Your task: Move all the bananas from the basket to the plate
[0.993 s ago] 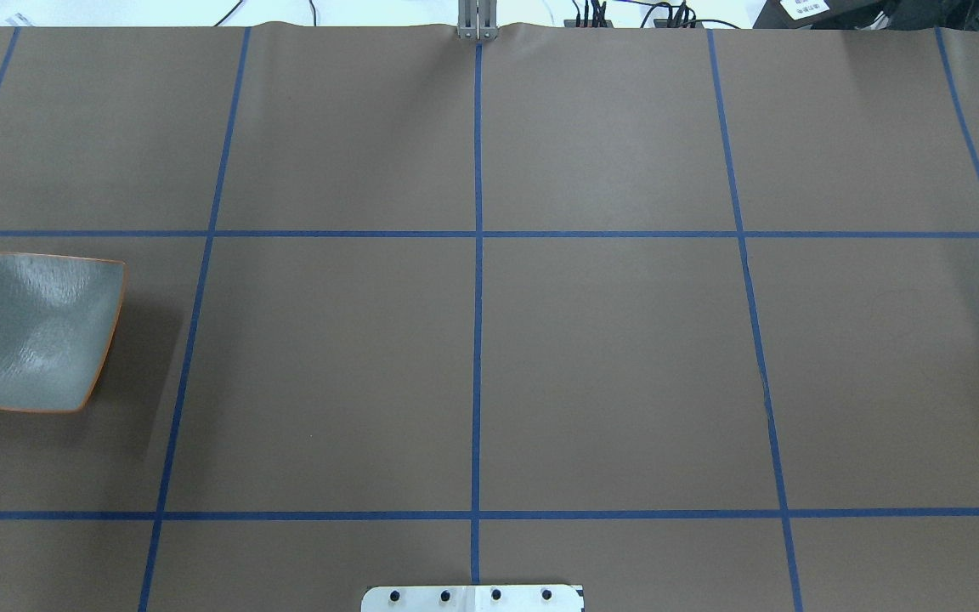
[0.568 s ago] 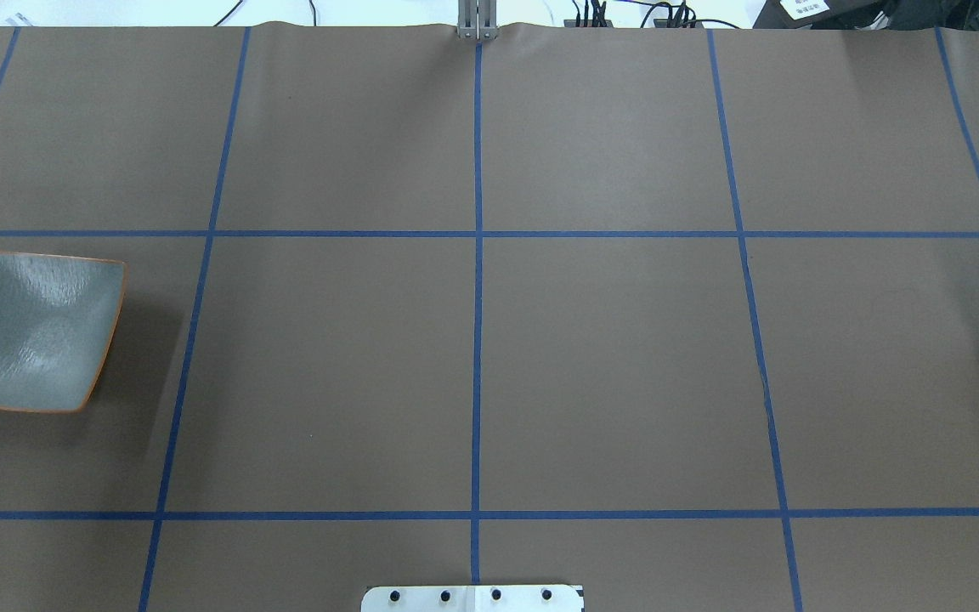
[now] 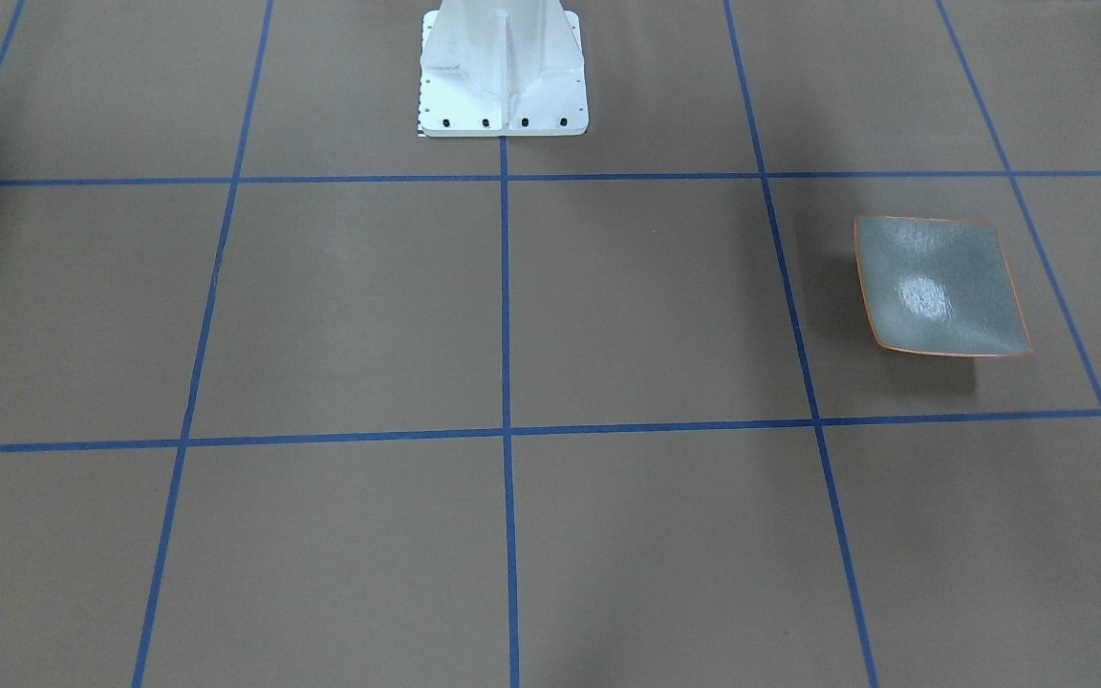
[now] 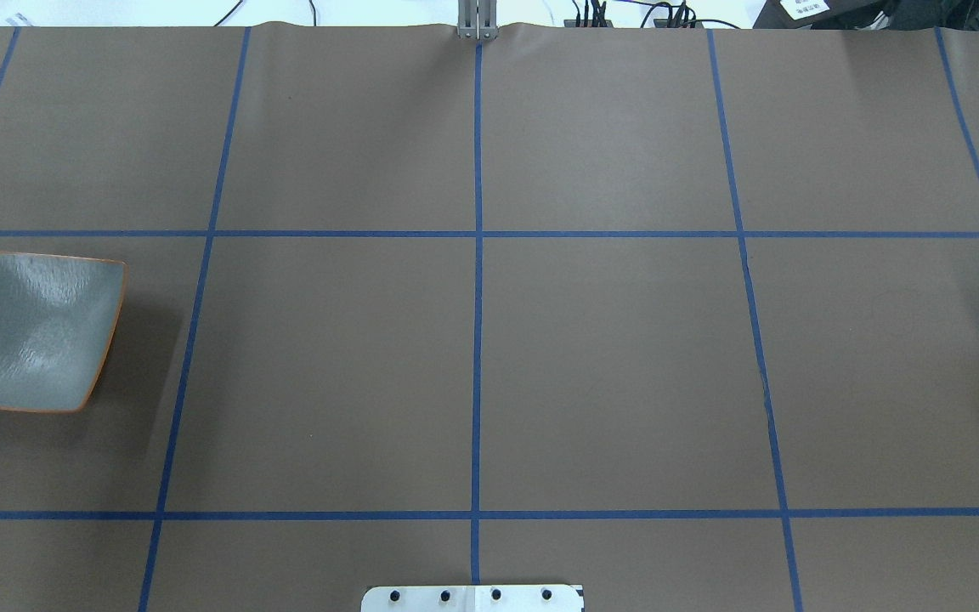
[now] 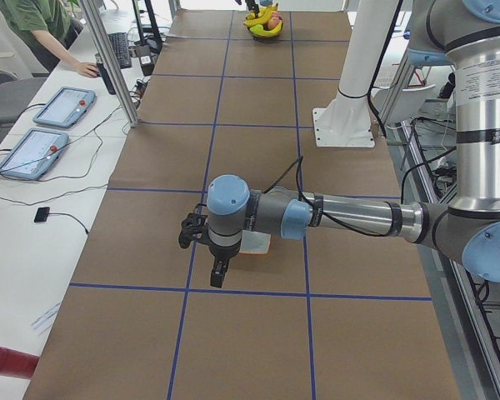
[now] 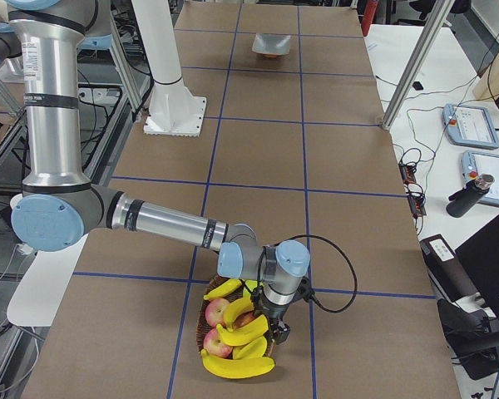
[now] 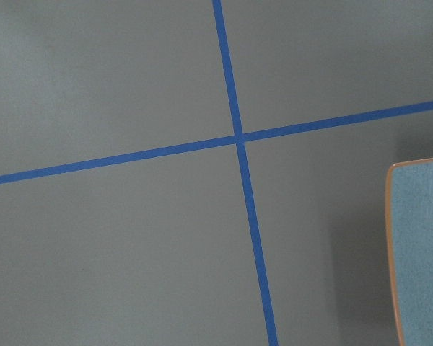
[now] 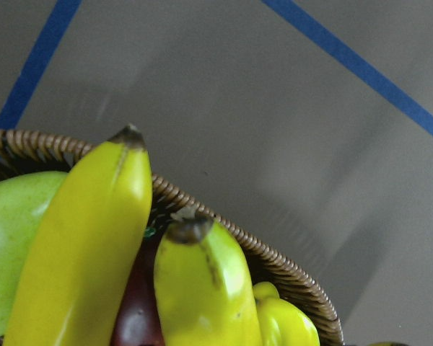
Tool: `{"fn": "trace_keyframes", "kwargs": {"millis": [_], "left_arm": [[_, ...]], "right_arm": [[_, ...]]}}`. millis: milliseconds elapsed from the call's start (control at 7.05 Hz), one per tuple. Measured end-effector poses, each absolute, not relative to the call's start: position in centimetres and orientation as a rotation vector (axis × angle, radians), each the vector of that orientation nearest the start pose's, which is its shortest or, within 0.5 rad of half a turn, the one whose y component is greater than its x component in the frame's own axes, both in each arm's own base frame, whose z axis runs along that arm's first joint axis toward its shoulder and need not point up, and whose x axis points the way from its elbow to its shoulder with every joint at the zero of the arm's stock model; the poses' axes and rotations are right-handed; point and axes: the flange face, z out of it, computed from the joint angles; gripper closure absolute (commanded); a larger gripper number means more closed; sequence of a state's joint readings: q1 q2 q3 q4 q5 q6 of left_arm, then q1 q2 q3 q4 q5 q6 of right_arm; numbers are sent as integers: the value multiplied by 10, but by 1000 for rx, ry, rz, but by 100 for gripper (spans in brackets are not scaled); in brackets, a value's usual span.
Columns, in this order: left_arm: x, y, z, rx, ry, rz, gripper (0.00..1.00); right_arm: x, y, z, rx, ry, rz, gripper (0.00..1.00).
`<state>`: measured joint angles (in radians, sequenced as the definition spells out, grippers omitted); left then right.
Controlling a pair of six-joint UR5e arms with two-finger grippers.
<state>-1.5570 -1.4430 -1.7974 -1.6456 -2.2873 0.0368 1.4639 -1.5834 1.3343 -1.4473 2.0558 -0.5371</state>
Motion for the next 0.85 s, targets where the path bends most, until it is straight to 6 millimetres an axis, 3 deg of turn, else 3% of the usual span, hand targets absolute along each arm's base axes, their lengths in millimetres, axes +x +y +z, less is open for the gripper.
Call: {"fn": "trace_keyframes", "kwargs": {"millis": [852], "left_arm": [[-62,-450,601,176,713,111,0]], "right_arm": [[32,-466,789,-28,-524,-601,31]]}}
